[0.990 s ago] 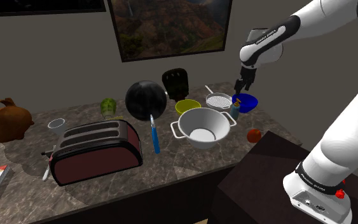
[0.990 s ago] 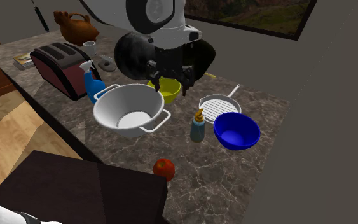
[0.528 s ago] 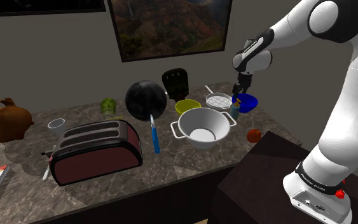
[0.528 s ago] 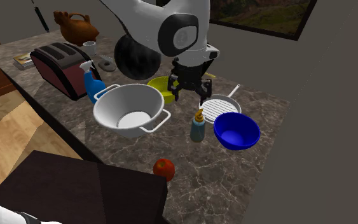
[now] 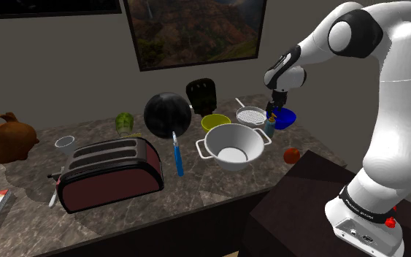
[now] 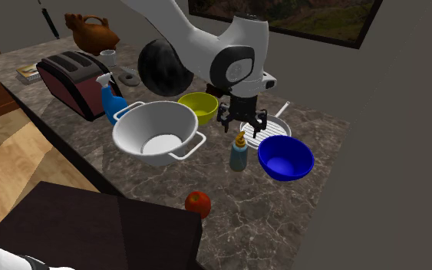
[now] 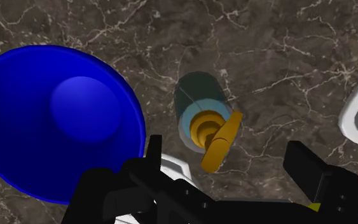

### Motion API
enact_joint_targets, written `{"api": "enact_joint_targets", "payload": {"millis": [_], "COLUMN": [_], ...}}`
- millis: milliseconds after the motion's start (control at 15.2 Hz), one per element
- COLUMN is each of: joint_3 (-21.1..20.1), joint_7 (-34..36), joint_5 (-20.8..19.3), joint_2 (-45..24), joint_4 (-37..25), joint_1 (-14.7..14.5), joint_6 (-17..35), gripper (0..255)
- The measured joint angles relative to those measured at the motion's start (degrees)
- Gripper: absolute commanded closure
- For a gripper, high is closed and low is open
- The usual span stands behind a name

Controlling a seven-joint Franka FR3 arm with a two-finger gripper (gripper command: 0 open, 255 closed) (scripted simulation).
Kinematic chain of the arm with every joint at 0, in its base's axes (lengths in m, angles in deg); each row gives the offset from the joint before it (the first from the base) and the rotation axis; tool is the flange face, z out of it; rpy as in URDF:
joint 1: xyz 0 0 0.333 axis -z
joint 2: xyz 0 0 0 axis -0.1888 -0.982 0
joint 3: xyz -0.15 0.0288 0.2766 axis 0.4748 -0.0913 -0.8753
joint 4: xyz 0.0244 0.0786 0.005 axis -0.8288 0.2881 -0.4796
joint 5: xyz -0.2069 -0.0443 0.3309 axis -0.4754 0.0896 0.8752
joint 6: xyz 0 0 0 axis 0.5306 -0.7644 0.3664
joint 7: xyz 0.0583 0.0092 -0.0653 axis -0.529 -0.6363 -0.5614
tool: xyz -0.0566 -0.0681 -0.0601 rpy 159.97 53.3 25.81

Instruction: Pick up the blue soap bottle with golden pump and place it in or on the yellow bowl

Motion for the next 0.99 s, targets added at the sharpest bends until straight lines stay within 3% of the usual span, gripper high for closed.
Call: {"api": "enact_joint_targets", "payload": {"millis": [660, 726, 990], "joint_3": [-1.08, -1.08, -1.06], "joint_7": [-1.07, -1.07, -1.07], "joint_5": [1.47, 1.47, 1.47], "joint_2": [-3.39, -3.39, -3.36], "joint_4": [-0.86, -0.86, -0.88], "joint_1": [0.99, 1.0, 1.0], "joint_6": [2.46, 2.46, 2.47], "gripper": [0, 255, 255]}}
